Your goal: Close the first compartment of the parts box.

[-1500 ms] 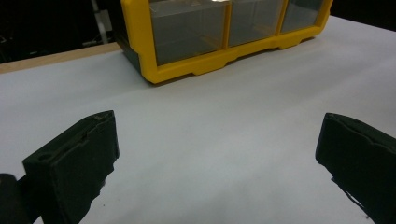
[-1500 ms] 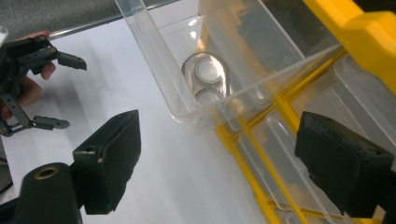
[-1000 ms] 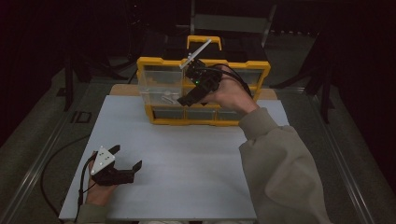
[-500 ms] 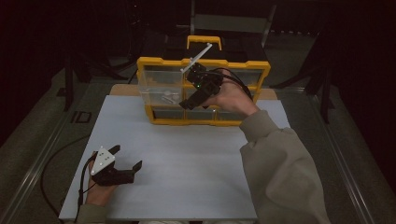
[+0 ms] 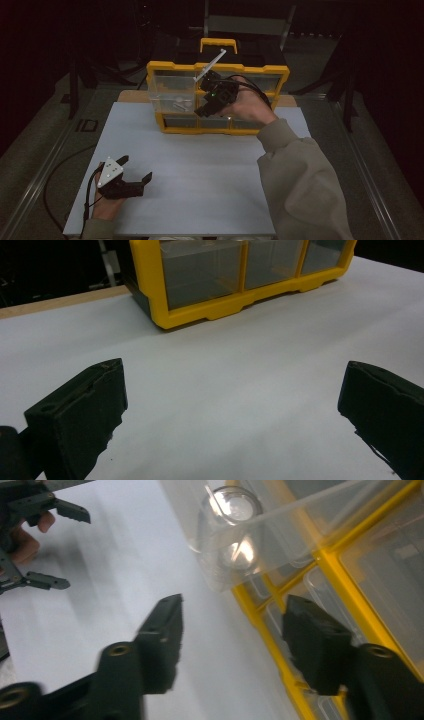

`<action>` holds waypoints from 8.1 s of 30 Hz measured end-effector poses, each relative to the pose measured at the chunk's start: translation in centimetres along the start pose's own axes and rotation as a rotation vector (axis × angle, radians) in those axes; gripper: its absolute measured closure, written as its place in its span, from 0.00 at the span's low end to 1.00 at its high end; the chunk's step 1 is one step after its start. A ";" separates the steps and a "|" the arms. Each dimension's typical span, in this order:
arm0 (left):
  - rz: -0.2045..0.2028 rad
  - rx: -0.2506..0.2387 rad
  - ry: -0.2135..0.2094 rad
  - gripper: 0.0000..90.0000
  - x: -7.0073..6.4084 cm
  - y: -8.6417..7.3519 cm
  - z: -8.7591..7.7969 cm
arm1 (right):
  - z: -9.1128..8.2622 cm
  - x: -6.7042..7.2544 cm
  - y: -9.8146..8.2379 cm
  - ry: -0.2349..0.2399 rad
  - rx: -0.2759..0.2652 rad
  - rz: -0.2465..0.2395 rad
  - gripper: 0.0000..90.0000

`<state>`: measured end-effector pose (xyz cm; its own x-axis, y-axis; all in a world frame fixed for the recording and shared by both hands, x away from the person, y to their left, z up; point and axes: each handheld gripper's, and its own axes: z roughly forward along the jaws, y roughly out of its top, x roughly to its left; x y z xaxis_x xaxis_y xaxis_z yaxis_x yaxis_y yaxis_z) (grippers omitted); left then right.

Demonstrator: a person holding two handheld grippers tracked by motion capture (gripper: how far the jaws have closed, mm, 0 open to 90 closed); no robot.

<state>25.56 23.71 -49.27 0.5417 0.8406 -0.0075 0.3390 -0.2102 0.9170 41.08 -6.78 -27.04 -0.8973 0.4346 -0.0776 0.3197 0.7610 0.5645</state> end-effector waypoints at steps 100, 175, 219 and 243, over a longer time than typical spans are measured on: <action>0.001 -0.001 0.000 0.00 0.0 0.0 0.0 | 3.4 1.7 1.3 0.069 -0.066 -0.046 1.00; 0.002 0.000 0.000 0.00 0.0 0.0 -0.1 | 4.3 1.0 1.6 -0.015 -0.128 0.024 1.00; 0.001 -0.004 0.003 0.00 0.1 0.0 -0.1 | 4.6 0.3 1.6 -0.089 -0.191 0.103 1.00; 0.001 -0.002 0.001 0.00 0.1 0.0 -0.1 | 4.4 -0.2 1.9 -0.125 -0.220 0.134 1.00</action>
<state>25.51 23.81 -49.22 0.5415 0.8407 -0.0062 0.3368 -0.2101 0.9178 43.17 -3.31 -29.61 -0.8030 0.5902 -0.0833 0.3466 0.5760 0.7403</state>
